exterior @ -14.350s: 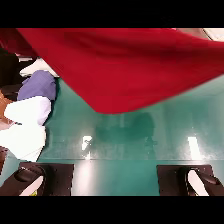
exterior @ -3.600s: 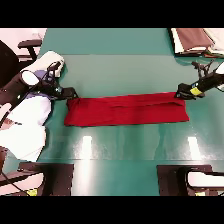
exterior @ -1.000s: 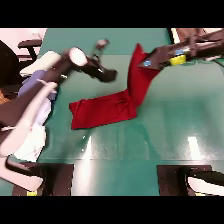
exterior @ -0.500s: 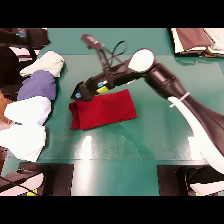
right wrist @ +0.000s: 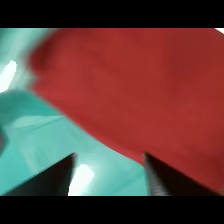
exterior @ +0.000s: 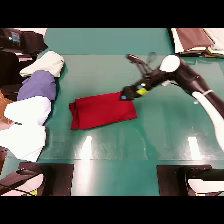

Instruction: Fold the shirts.

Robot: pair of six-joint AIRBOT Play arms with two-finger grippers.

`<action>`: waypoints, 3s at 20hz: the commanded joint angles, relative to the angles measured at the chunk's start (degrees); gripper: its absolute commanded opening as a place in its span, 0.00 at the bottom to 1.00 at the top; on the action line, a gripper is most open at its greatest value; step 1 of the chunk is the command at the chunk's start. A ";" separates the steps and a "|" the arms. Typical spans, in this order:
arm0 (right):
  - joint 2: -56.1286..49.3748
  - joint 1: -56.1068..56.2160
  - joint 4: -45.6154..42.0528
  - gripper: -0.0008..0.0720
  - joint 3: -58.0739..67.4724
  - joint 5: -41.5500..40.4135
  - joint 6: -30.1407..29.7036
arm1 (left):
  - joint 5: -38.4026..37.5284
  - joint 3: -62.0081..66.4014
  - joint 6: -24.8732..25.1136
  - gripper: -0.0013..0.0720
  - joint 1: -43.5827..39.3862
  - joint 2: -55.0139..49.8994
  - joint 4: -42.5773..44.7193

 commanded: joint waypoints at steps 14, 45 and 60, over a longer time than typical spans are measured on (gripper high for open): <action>-22.10 -2.84 11.89 0.35 4.28 -3.52 -2.08 | 9.20 -9.09 -0.07 0.05 -11.65 -0.42 -3.67; 6.78 -73.55 -36.89 0.04 2.67 5.55 13.27 | 13.70 -9.09 -3.45 0.05 -21.64 -0.42 -4.96; 13.88 -50.77 -17.59 0.80 13.53 10.58 15.56 | 13.42 -9.07 -2.99 0.05 -21.64 -0.39 -4.37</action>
